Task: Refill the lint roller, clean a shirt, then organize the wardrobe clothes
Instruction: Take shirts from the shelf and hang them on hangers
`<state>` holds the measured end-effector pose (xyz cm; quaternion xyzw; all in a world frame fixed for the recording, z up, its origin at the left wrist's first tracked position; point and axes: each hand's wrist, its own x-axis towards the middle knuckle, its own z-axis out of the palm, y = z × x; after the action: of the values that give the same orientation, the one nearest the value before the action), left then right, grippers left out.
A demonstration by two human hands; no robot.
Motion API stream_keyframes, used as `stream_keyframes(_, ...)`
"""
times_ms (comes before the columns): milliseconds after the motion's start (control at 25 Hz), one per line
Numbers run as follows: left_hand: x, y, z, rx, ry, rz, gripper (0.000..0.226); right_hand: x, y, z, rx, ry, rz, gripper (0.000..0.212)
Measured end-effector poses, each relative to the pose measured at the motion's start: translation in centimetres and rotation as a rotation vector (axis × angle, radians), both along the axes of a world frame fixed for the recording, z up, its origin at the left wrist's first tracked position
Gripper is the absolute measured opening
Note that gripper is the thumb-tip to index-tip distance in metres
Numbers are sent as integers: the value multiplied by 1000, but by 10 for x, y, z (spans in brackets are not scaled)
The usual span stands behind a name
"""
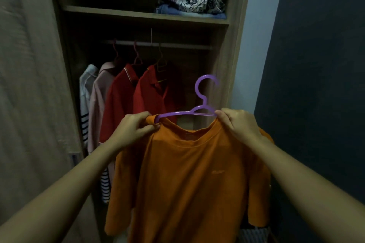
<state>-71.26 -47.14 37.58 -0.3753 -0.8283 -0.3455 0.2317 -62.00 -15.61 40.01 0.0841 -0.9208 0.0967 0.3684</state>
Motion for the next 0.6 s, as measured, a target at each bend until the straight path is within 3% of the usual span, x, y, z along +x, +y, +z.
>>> stream_keyframes(120, 9, 2, -1, 42, -16, -121, 42, 3, 3, -7, -20, -2, 35, 58)
stream_keyframes(240, 10, 10, 5, -22, 53, -79, 60, -1, 1, -10, -9, -48, 51, 56)
stream_keyframes(440, 13, 17, 10, -141, 152, 69, 46, 2, 0, -12, -56, -62, 27, 52)
stream_keyframes(520, 9, 3, 19, -88, 140, 92, 47, 9, 11, -18, -104, -64, -67, 39)
stream_keyframes(600, 3, -18, 33, -18, 91, 91, 47, 17, 32, -29, -233, -168, -122, 39)
